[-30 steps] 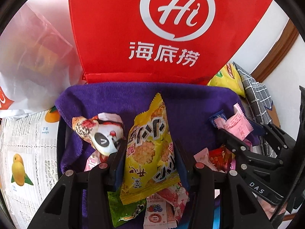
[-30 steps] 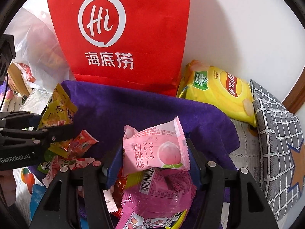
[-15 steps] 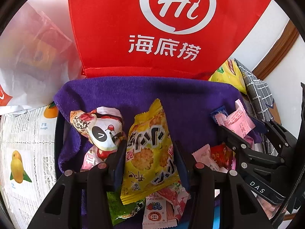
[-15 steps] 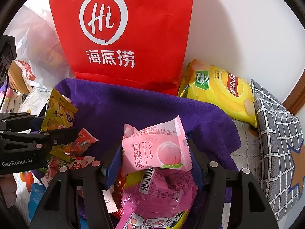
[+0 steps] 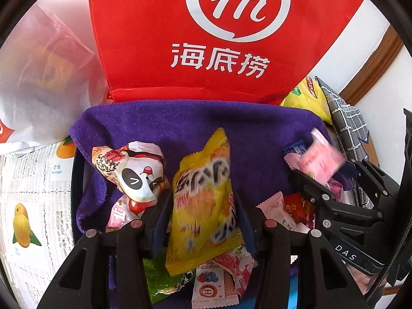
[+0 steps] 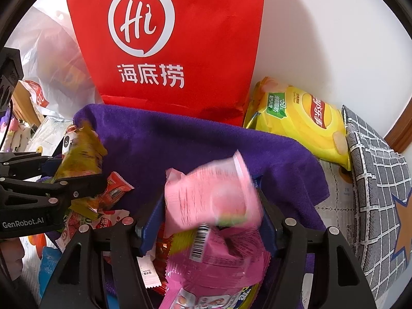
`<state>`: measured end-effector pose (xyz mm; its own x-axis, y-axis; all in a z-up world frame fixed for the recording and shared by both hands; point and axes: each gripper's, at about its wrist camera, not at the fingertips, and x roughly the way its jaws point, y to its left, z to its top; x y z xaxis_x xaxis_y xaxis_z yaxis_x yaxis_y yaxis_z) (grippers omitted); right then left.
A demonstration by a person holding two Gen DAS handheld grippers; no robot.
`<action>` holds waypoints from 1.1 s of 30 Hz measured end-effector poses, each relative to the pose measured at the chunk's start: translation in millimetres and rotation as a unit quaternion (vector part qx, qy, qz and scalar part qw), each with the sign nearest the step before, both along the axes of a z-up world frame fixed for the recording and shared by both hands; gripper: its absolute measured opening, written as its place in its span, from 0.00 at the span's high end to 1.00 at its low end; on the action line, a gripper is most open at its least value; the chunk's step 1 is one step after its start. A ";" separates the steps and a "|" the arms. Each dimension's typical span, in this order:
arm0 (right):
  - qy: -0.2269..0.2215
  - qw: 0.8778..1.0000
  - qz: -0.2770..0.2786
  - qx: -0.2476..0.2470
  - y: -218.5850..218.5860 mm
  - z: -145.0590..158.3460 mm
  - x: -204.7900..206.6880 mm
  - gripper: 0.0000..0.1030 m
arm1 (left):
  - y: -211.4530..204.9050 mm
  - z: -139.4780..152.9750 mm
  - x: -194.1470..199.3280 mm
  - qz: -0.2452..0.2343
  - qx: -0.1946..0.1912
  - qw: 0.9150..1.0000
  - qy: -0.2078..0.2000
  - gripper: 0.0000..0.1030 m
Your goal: Organize snacks
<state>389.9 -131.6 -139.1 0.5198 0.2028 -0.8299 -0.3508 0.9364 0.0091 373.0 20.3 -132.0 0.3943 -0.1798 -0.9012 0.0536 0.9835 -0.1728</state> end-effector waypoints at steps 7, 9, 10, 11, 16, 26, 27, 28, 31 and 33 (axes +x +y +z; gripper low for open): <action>0.009 1.000 -0.004 0.022 -2.3 0.8 1.1 0.36 | -5.9 8.1 -5.4 0.001 0.018 1.000 -0.014 0.38; 0.003 1.000 -0.001 0.027 -2.0 4.7 -1.4 0.33 | -5.4 12.1 -7.1 0.001 0.020 1.000 -0.018 0.35; -0.001 1.000 0.001 0.028 -1.7 7.2 -3.2 0.32 | -4.7 13.9 -8.2 0.001 0.021 1.000 -0.020 0.33; -0.007 1.000 0.002 0.028 -1.2 10.7 -5.2 0.32 | -4.4 16.7 -9.8 0.002 0.022 1.000 -0.022 0.33; -0.033 0.999 -0.013 0.039 -1.7 31.8 -12.8 0.30 | -0.6 33.2 -22.3 0.011 0.034 0.999 -0.037 0.27; -0.051 0.996 -0.032 0.060 -4.9 69.4 -41.1 0.29 | 10.7 66.1 -61.8 0.011 0.048 0.996 -0.076 0.27; -0.047 0.996 -0.035 0.063 -5.3 73.1 -45.5 0.29 | 10.8 68.5 -65.7 0.012 0.046 0.996 -0.078 0.27; -0.043 0.996 -0.036 0.065 -6.0 73.6 -47.5 0.29 | 11.9 71.3 -70.4 0.013 0.044 0.996 -0.080 0.27; -0.040 0.996 -0.043 0.064 -7.5 81.3 -61.7 0.29 | 14.3 82.4 -87.1 0.013 0.031 0.994 -0.099 0.27; -0.041 0.996 -0.047 0.057 -8.4 88.1 -74.7 0.29 | 14.9 92.3 -102.5 0.014 0.030 0.992 -0.118 0.27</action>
